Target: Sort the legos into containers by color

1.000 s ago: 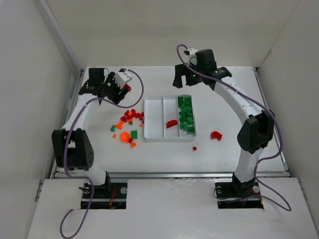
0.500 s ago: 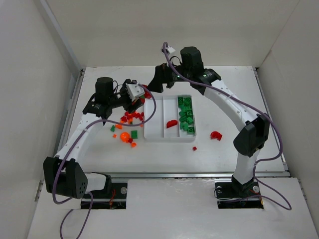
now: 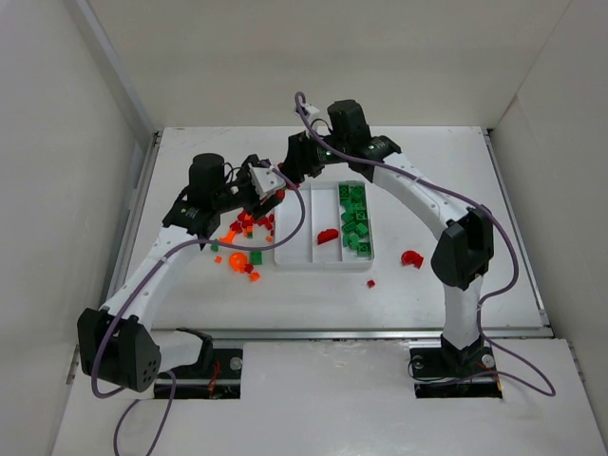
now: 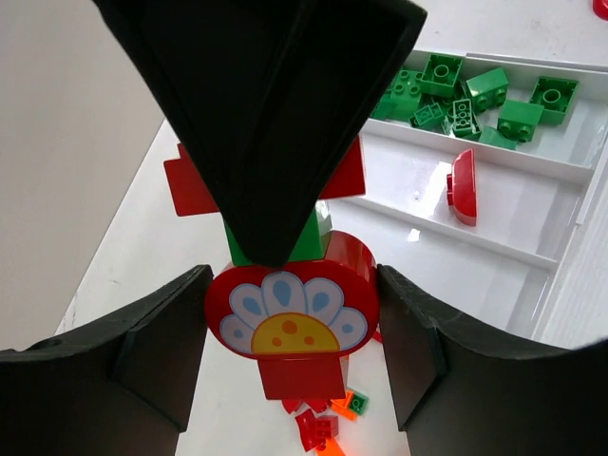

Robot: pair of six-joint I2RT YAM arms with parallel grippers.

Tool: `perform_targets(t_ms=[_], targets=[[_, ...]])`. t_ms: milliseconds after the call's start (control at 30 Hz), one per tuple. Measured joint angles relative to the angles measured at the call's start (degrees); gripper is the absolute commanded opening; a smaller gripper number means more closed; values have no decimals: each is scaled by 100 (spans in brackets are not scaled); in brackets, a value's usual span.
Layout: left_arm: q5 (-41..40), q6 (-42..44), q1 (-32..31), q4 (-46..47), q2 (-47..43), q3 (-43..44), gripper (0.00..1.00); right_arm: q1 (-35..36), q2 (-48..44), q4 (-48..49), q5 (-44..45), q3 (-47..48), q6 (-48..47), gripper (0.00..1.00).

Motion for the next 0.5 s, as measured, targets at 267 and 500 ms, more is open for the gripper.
perform_targets(t_ms=[267,500], targets=[[-190,-42,-15,72,9,-39,0,-2,7,52,-72,24,175,27],[-271,-225,-70,243,153,-44,0,-114,20,66,-101,11,258,12]])
